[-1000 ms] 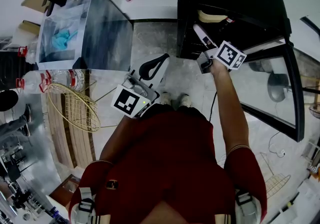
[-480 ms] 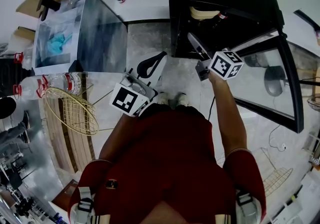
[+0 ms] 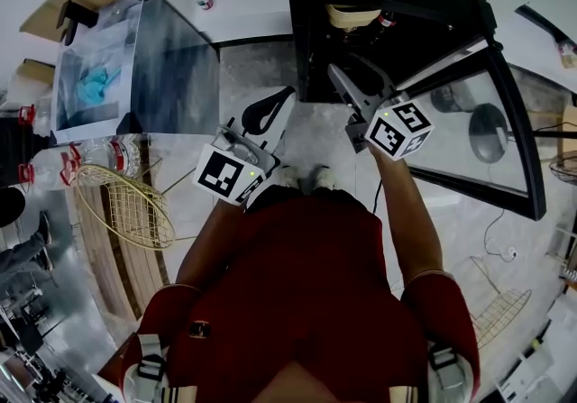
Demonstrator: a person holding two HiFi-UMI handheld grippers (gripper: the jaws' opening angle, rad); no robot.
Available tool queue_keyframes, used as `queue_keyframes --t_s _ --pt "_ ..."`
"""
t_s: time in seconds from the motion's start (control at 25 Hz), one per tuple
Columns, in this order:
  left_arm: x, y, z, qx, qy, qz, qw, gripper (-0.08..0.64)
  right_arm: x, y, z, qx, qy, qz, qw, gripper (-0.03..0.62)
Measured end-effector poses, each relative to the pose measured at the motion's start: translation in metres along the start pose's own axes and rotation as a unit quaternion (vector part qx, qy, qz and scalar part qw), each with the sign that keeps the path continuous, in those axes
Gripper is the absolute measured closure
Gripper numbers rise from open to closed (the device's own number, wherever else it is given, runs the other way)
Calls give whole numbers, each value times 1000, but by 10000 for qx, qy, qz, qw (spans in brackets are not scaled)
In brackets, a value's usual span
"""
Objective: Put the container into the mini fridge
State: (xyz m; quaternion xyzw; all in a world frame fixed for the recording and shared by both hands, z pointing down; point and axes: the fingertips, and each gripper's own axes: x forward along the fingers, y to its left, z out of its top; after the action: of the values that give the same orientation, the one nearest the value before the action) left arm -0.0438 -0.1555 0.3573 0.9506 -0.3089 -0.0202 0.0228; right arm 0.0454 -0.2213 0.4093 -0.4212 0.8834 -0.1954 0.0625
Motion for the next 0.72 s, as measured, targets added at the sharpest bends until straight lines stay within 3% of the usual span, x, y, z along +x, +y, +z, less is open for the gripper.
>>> queue_keyframes --t_s 0.72 --pt "6 -17 8 -42 -240 -272 9993 554 -40 59 25 -984 -368 -33 9945 578"
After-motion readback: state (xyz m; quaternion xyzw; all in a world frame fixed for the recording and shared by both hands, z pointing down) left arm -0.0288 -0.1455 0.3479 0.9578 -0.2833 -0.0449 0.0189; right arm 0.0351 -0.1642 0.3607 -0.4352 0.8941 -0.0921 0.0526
